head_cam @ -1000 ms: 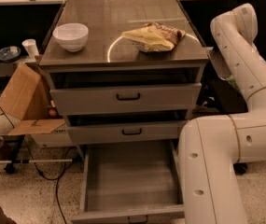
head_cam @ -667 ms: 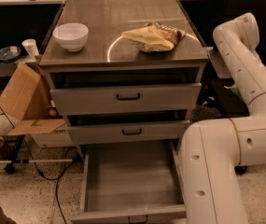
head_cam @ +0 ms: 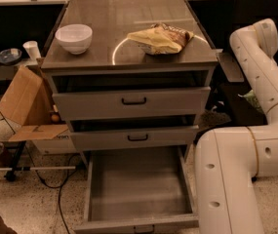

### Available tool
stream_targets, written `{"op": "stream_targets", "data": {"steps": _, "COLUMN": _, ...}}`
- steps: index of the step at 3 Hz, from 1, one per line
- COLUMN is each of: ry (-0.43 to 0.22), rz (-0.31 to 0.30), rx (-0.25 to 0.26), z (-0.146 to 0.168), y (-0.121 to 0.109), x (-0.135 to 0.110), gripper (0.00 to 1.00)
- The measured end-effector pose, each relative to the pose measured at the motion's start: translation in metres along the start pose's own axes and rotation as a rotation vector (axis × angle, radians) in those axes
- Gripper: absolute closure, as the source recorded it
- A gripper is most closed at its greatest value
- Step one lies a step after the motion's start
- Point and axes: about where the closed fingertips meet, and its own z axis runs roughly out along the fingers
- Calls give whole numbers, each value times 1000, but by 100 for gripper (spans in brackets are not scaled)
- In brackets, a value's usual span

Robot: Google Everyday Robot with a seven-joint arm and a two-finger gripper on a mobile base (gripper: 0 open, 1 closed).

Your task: Place green jalapeno chip bag into bottom drawer

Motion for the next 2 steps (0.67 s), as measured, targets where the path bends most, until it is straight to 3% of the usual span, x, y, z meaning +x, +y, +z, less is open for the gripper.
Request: {"op": "stream_targets", "data": {"steps": 2, "ry": -55, "rz": 1, "rx": -91, "z": -32, "y": 16, "x": -4, "gripper": 100}}
